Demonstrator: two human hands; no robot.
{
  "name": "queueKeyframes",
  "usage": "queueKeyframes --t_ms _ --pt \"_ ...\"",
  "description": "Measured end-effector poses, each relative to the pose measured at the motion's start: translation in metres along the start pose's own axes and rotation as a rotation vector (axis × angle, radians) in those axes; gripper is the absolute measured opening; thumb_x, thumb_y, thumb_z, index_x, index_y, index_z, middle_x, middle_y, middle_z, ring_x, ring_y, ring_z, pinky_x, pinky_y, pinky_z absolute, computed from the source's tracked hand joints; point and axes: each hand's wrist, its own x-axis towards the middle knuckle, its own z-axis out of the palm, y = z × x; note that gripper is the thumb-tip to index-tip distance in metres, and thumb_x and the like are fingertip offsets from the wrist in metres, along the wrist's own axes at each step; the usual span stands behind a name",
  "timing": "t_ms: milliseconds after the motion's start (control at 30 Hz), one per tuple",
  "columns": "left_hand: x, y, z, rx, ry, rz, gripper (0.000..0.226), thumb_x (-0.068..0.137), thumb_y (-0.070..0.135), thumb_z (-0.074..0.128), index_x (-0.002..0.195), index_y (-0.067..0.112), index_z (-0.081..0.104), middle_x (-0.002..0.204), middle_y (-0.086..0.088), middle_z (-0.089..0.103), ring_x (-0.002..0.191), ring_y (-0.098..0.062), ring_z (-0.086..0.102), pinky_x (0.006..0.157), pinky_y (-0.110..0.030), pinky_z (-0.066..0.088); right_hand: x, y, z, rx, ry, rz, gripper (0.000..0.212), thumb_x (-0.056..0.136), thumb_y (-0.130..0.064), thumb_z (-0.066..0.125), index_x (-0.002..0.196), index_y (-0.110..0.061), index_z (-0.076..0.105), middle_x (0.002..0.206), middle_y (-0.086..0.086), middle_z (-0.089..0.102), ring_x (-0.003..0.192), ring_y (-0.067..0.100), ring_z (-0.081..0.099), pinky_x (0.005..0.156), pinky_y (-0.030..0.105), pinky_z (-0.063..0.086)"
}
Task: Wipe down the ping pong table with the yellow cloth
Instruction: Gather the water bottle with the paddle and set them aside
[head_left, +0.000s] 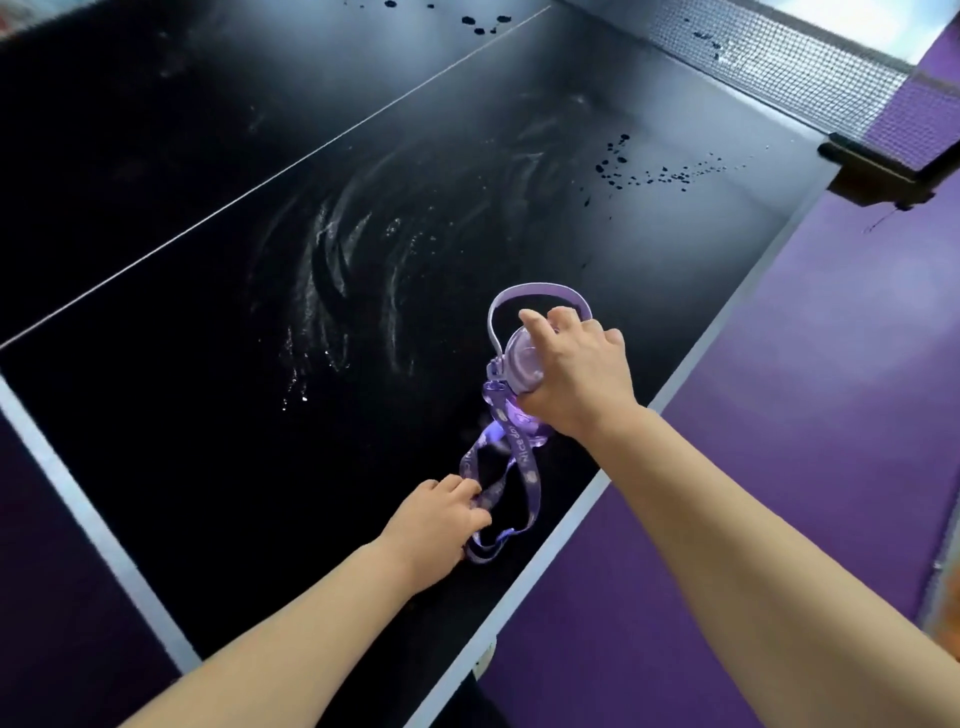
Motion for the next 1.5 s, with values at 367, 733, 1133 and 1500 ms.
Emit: queueKeyframes --t_ms 367,733,1133,1500 --pt "-0.009 -0.008 -0.009 -0.282 0.338 -0.161 0.035 0.051 0.021 0.087 0.069 0.02 0.057 0.069 0.011 0.06 0.067 -0.012 0.061 0.046 -0.019 0.045 -0.014 -0.005 0.009 0.104 0.122 0.042 0.082 0.067 -0.036 0.078 0.14 -0.025 0.045 0.135 0.008 0.046 0.11 0.033 0.05 0.087 0.039 0.032" --pt "-0.09 -0.063 -0.049 -0.589 0.49 -0.309 0.007 0.089 0.022 0.056 0.088 0.016 0.061 0.079 0.006 0.058 0.081 -0.013 0.051 0.074 -0.032 0.044 -0.047 -0.084 0.017 0.163 0.232 0.051 0.079 0.051 -0.035 0.087 0.125 -0.02 0.061 0.113 0.009 0.058 0.09 0.035 0.056 0.076 0.039 0.035" --pt "-0.317 -0.213 -0.018 -0.85 0.505 -0.392 0.012 0.084 0.016 0.061 0.088 0.026 0.065 0.078 0.009 0.055 0.075 -0.005 0.051 0.069 -0.021 0.041 -0.08 -0.346 0.015 0.253 0.263 0.096 0.079 0.052 -0.032 0.087 0.125 -0.02 0.061 0.115 0.005 0.057 0.095 0.033 0.056 0.081 0.04 0.038" --pt "-0.498 -0.362 0.005 -0.793 0.531 -0.598 0.017 0.081 0.016 0.061 0.076 0.031 0.057 0.073 0.011 0.055 0.075 -0.007 0.05 0.062 -0.022 0.037 -0.051 -0.581 0.005 0.256 0.131 -0.148 0.083 0.063 -0.039 0.082 0.138 -0.027 0.049 0.126 -0.001 0.049 0.111 0.026 0.049 0.092 0.037 0.032"
